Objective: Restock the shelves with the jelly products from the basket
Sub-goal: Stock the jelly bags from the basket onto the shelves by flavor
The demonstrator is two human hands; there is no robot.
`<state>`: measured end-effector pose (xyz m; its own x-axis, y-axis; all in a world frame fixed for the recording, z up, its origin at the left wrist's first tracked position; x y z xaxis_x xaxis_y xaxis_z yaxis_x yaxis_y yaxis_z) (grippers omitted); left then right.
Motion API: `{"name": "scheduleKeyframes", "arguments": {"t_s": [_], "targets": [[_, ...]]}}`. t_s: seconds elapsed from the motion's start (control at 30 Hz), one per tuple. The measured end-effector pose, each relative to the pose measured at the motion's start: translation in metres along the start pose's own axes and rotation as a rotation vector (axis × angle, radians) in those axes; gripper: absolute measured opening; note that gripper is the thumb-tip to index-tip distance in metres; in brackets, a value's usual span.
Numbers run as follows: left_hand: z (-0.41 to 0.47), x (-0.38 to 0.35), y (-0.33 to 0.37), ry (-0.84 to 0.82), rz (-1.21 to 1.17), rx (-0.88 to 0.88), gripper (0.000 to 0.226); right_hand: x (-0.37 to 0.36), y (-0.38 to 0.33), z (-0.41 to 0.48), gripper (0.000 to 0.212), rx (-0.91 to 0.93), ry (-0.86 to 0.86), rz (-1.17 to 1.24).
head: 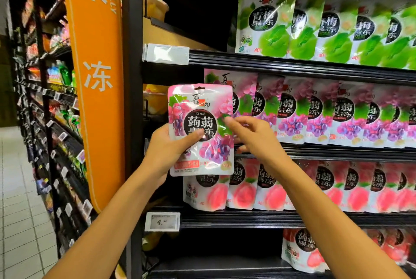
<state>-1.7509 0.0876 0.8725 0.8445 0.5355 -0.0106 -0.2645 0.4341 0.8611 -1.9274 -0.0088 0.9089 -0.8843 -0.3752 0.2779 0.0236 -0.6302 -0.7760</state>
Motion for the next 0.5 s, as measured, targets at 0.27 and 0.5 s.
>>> {"name": "scheduleKeyframes", "arguments": {"t_s": [0.27,0.5], "targets": [[0.023,-0.011,0.032,0.072,0.142,-0.084,0.035,0.008,0.008,0.016,0.013,-0.128,0.104,0.26],[-0.009,-0.043,0.042,0.091,0.745,-0.509,0.043,0.006,-0.001,0.038,0.012,-0.065,0.214,0.191]]}}
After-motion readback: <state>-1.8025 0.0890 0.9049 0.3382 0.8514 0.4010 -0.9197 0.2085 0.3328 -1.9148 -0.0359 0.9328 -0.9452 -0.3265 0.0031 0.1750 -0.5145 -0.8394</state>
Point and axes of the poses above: each hand's wrist, its own z-axis towards the middle knuckle, its own x-axis out of the back of the hand, y = z × x, the point moved 8 cm from there along z, towards the middle knuckle, and after that the axes turned 1 degree about z, right-handed, at the moved point
